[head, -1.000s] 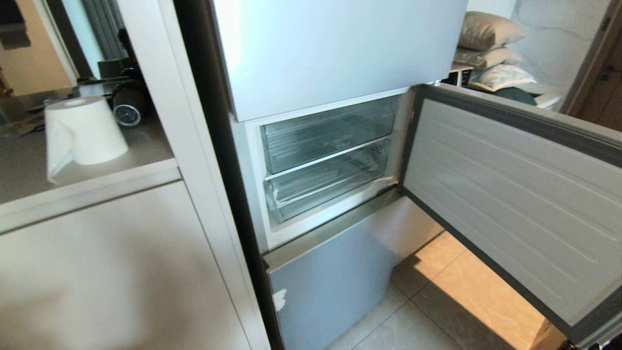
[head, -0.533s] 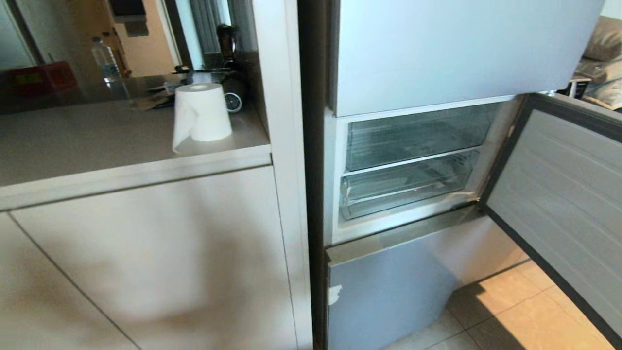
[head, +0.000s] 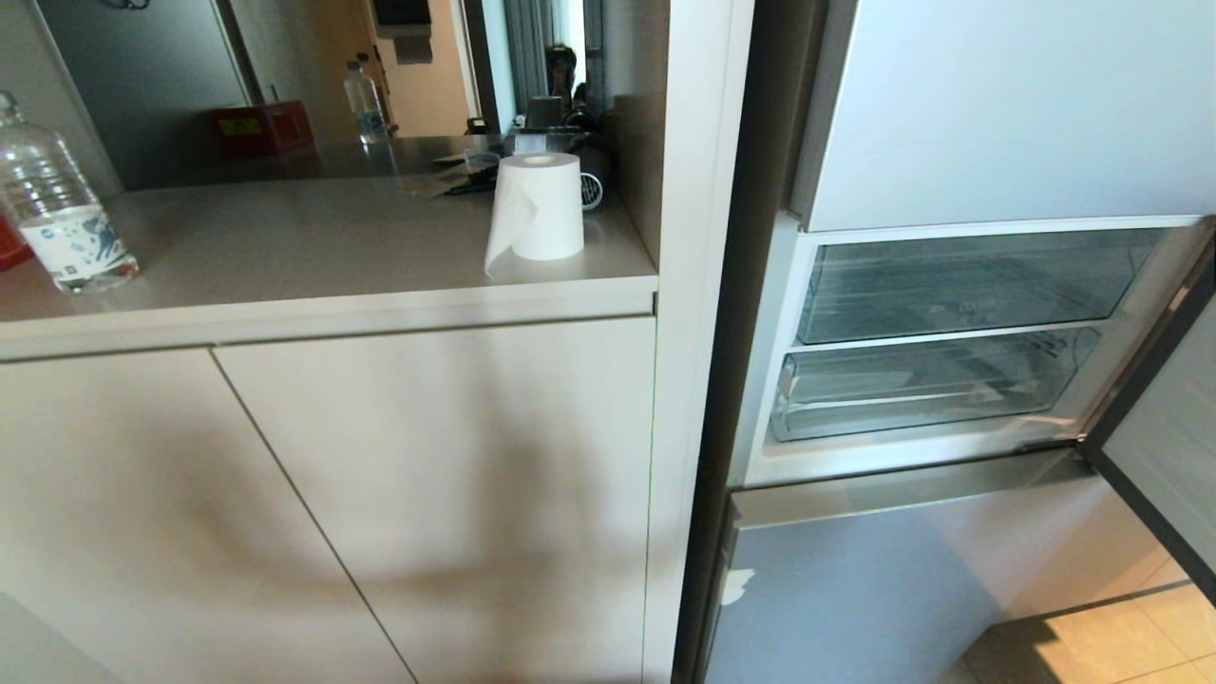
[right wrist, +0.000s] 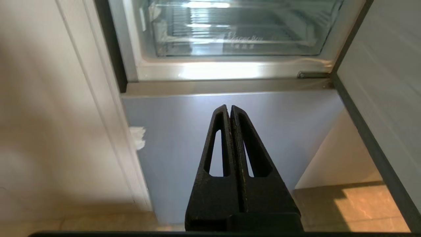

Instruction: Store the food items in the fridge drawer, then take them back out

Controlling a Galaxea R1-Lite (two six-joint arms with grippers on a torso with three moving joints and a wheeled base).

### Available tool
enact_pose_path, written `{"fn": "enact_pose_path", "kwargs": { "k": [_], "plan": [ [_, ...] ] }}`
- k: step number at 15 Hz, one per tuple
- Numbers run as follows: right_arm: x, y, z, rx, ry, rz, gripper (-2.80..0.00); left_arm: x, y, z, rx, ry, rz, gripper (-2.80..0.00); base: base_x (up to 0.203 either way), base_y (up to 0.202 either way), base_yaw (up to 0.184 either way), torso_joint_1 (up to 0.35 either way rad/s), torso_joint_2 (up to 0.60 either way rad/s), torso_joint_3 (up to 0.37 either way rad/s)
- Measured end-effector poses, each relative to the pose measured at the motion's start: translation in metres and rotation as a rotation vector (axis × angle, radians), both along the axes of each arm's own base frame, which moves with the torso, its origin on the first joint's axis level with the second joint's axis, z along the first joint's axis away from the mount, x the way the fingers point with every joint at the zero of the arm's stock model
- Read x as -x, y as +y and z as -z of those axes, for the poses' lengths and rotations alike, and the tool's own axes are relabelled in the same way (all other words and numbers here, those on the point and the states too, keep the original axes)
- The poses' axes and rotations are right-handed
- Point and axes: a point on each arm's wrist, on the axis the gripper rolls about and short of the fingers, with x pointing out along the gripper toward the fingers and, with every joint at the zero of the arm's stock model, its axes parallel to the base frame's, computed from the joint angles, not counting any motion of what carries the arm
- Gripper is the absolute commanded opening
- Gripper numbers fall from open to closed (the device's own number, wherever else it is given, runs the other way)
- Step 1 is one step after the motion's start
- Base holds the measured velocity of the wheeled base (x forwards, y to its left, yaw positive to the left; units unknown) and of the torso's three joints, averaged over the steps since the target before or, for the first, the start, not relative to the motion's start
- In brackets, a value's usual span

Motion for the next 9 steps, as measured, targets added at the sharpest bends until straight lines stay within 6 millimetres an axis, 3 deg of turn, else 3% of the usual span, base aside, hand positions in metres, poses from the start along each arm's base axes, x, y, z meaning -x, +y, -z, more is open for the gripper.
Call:
{"fn": "enact_pose_path", "kwargs": {
  "k": [2,4,6,9],
  "plan": [
    [0.002,0.0,-0.022,-0.021,0.006,0.023,-2.8,0.0,0.0,0.0,0.0,0.0,0.0,-2.8,0.0,0.0,0.0,0.0,0.0,0.0],
    [-0.01,-0.001,-0.047,-0.074,0.081,0.069,-2.8,0.0,0.0,0.0,0.0,0.0,-0.002,-2.8,0.0,0.0,0.0,0.0,0.0,0.0],
    [-0.039,-0.003,-0.073,-0.153,0.17,0.131,-2.8,0.0,0.0,0.0,0.0,0.0,-0.001,-2.8,0.0,0.0,0.0,0.0,0.0,0.0],
    [-0.106,-0.007,-0.099,-0.243,0.266,0.285,-2.8,0.0,0.0,0.0,0.0,0.0,-0.001,-2.8,0.0,0.0,0.0,0.0,0.0,0.0]
  ]
}}
